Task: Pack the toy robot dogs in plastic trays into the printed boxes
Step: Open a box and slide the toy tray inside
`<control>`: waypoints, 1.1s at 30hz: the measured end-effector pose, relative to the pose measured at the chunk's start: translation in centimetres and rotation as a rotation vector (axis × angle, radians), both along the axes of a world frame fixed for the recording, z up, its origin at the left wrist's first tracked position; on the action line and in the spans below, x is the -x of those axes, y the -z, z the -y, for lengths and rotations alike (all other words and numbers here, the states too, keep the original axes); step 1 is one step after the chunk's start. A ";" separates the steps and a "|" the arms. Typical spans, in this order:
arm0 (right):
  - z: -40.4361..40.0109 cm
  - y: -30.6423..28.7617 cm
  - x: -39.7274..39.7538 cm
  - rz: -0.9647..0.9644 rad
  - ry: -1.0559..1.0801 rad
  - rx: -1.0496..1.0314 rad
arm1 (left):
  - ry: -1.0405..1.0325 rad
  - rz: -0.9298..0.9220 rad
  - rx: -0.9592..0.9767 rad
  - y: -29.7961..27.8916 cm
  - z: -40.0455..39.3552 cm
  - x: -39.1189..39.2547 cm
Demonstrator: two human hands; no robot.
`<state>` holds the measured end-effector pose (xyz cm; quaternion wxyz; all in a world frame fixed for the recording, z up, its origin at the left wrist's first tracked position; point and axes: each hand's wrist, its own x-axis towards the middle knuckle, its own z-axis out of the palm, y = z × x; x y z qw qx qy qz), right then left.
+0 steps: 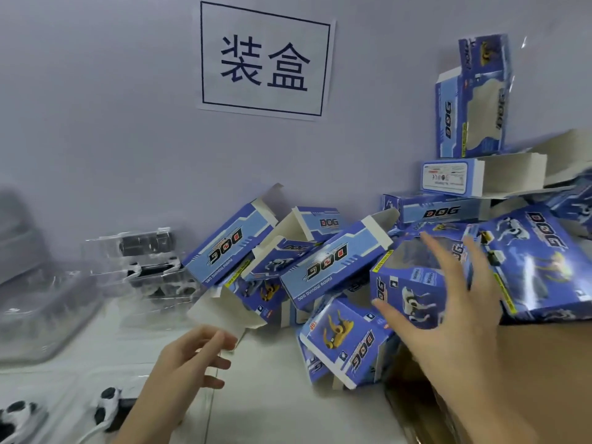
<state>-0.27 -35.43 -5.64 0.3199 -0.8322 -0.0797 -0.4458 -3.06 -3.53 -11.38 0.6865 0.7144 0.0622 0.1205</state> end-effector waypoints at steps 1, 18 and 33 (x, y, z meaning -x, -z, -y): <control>1.3 -0.3 -0.3 -0.043 0.047 -0.068 | 0.005 0.001 0.002 0.0 0.0 0.0; 6.0 -6.8 0.4 -0.102 -0.266 -0.247 | 0.092 0.000 0.037 0.5 -0.5 -0.3; -11.4 4.5 2.1 -0.159 -0.824 0.005 | 0.146 0.125 0.343 -0.3 -0.2 0.8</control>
